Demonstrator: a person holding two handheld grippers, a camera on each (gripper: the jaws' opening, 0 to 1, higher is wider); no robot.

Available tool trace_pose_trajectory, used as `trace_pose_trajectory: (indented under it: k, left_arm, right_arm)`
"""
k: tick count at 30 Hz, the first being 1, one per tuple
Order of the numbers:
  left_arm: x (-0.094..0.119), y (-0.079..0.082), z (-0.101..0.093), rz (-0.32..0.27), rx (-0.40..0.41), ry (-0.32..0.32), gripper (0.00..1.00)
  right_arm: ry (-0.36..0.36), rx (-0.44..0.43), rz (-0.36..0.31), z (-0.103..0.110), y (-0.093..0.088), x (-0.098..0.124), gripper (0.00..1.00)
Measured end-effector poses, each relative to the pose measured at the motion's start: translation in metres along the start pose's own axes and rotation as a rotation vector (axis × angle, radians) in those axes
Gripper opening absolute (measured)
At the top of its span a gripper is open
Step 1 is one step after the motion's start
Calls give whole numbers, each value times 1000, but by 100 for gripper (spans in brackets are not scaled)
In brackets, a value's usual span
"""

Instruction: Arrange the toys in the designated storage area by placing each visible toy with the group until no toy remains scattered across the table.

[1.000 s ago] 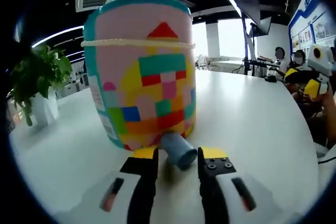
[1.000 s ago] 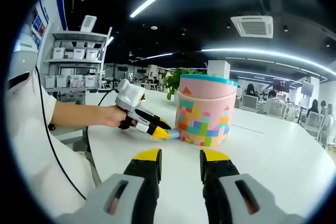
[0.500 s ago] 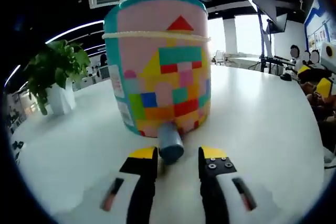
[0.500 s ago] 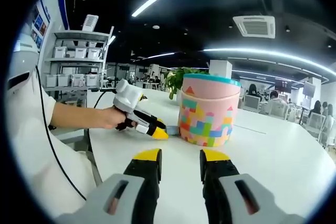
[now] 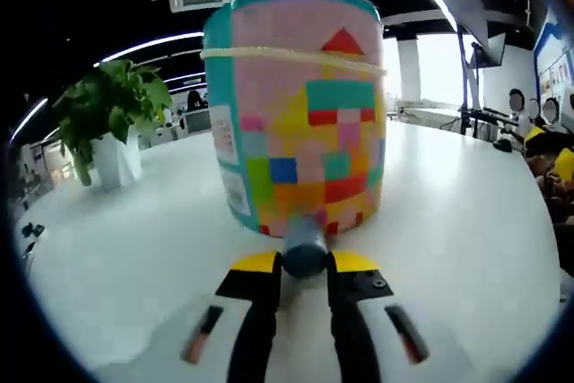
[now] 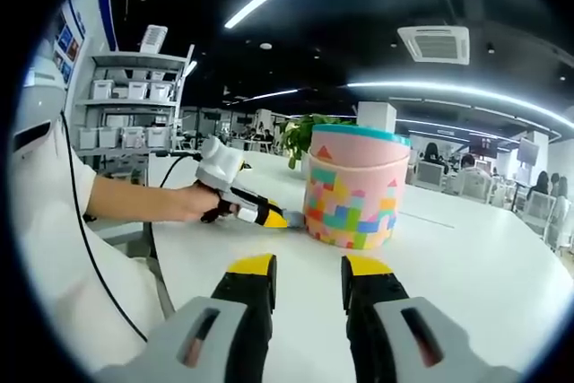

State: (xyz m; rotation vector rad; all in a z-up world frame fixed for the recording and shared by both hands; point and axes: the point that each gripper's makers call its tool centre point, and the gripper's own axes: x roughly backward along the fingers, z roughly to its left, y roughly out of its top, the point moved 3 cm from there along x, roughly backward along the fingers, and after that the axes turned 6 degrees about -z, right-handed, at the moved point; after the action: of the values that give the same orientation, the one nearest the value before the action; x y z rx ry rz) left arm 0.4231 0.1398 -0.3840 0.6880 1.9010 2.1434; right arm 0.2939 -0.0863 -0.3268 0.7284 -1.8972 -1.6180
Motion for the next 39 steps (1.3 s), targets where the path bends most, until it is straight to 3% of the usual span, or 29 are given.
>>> trace_pose_trajectory:
  k: [5,12,19,20,22,26,32,34,39]
  left_arm:
    - [-6,9,3,-25,17,8,21]
    - [-27,13,12,-43,-43,8,21]
    - [-25,13,14,-38,8,-37,20]
    - [-23,16,14,-53,34,-28,20]
    - [-18,23,11,-78,72,-68,20]
    - [-9,33,14,-85,68,-87,20]
    - [4,56,5,-96,107,-162,20]
    - [7,64,4,-101,94,-191,20]
    - [24,87,-2,-145,21,-211,20]
  right_arm:
    - [10,1,3,4,-1,-2,29]
    - [10,1,5,4,-1,-2,29]
    - [10,-3,6,3,-4,-3,29]
    - [9,-3,7,3,-4,-3,29]
    - [8,0,8,3,-4,-3,29]
    - [9,1,8,3,-3,-3,29]
    - [25,-18,-33,9,6,-3,33]
    - [30,-54,-63,11,12,-3,34]
    - [29,-51,-46,10,10,-5,34]
